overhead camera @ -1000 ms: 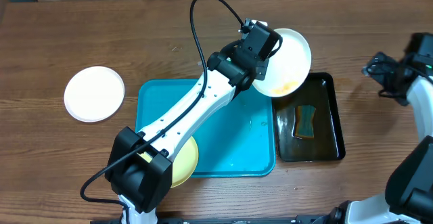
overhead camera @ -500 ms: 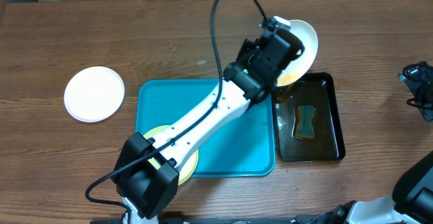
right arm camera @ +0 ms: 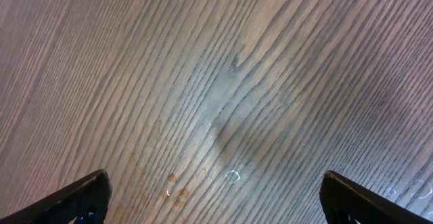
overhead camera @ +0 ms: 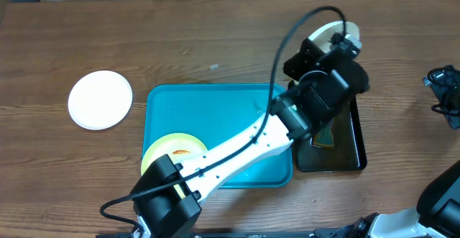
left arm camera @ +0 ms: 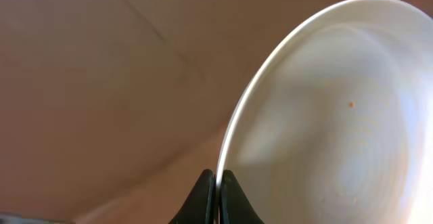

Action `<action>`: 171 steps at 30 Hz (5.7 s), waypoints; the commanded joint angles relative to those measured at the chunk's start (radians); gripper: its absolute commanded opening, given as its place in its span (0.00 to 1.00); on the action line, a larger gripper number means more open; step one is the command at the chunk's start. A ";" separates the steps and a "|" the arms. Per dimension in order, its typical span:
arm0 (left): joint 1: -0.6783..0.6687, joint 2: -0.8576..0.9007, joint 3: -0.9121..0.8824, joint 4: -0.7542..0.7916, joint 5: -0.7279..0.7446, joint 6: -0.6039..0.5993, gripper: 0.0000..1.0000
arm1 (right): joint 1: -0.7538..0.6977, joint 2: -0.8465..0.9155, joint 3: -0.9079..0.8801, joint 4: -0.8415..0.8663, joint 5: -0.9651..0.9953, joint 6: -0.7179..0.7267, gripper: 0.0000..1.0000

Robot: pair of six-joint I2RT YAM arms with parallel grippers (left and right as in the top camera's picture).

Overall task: Clean dirty plates on tray and stack at the side
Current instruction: 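Lift the white plate with the left gripper and carry it rightward, then swing the held white plate left and lower it onto the first plate, then release the plate and move the left gripper toward the yellow plate, then grip the yellow plate rim with the left gripper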

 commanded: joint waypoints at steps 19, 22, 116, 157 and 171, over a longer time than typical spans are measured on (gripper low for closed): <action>-0.079 0.007 0.027 -0.022 -0.079 -0.100 0.04 | -0.001 -0.003 0.013 0.006 -0.005 0.004 1.00; -0.047 0.007 0.027 -0.222 0.134 -0.358 0.04 | -0.001 -0.003 0.013 0.006 -0.005 0.004 1.00; 1.332 -0.921 -0.712 -1.326 1.071 -0.988 0.50 | -0.001 -0.003 0.012 0.008 -0.005 0.004 1.00; 1.331 -0.713 -1.061 -0.953 1.010 -1.013 0.35 | -0.001 -0.003 0.012 0.008 -0.005 0.004 1.00; 1.331 -0.713 -1.104 -0.880 1.080 -0.920 0.16 | -0.001 -0.003 0.012 0.008 -0.005 0.004 1.00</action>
